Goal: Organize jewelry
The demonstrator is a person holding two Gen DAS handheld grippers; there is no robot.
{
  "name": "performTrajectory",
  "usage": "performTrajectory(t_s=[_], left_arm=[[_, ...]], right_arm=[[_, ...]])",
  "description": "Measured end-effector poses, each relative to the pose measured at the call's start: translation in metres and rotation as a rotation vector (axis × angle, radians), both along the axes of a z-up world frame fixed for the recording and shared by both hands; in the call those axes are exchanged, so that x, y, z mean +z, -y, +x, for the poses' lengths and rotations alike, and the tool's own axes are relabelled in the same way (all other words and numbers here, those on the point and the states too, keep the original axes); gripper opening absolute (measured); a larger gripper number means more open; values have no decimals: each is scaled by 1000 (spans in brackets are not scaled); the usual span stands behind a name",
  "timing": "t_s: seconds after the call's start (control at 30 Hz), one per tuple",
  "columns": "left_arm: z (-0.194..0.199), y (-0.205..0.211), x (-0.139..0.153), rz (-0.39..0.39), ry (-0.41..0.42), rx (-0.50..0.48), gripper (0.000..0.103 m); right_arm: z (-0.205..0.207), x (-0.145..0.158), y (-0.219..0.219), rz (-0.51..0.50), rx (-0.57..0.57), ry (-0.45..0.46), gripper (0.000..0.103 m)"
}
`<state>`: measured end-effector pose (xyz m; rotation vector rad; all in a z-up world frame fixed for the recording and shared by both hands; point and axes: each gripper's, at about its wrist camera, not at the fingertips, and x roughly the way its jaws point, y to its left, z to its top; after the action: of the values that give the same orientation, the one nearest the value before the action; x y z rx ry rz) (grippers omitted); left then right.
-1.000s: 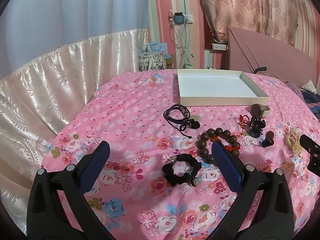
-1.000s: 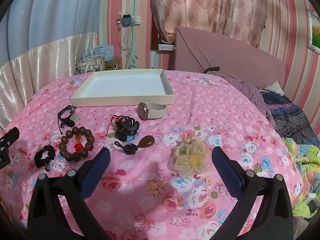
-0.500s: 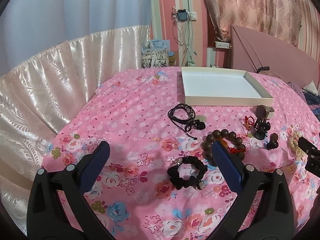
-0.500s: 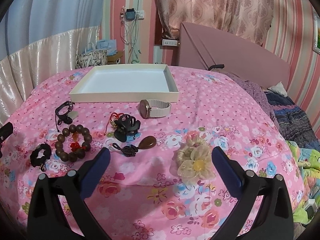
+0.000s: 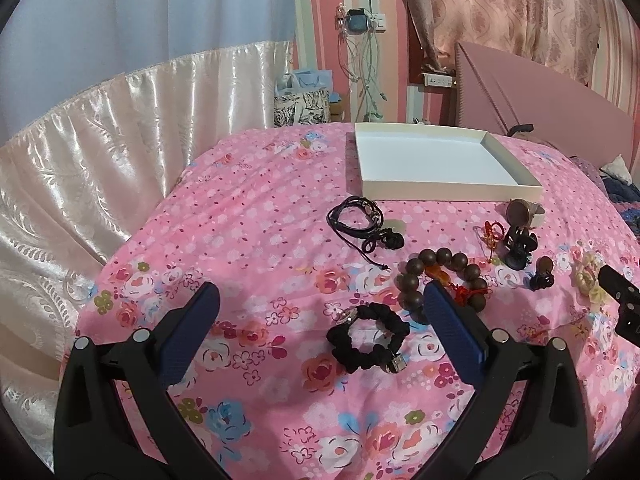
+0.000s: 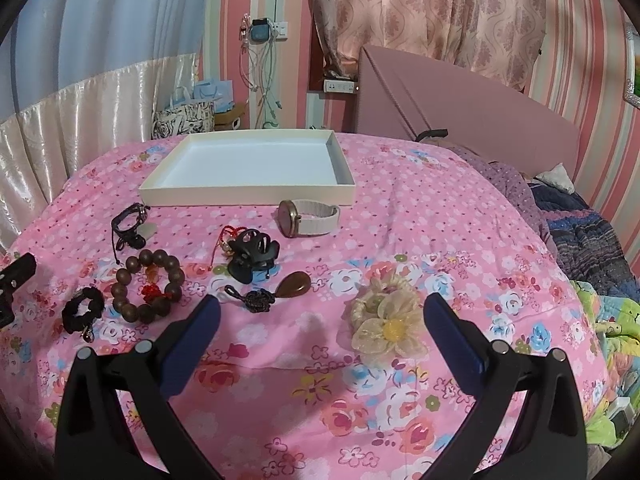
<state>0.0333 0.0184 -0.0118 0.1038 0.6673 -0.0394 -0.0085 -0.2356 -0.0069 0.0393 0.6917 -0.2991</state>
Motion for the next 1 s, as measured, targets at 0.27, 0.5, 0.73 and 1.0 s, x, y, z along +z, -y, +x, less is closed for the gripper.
performTrajectory(t_s=[0.27,0.5,0.73,1.0], left_arm=[[-1,1,0,-1,2,-15,100],[-3,7,0,43,37,-42,100],[1,9,-5,56,15,-61,100],[-1,12,-7,75,31,-65,100]], right_arm=[[-4,0,-14,-86,14,4,101],[-1,-6,-7,-15,24,-15,101],[1,-7,-9,-32,21,-2,101],[1,-7,-6,-50,4,-3,101]])
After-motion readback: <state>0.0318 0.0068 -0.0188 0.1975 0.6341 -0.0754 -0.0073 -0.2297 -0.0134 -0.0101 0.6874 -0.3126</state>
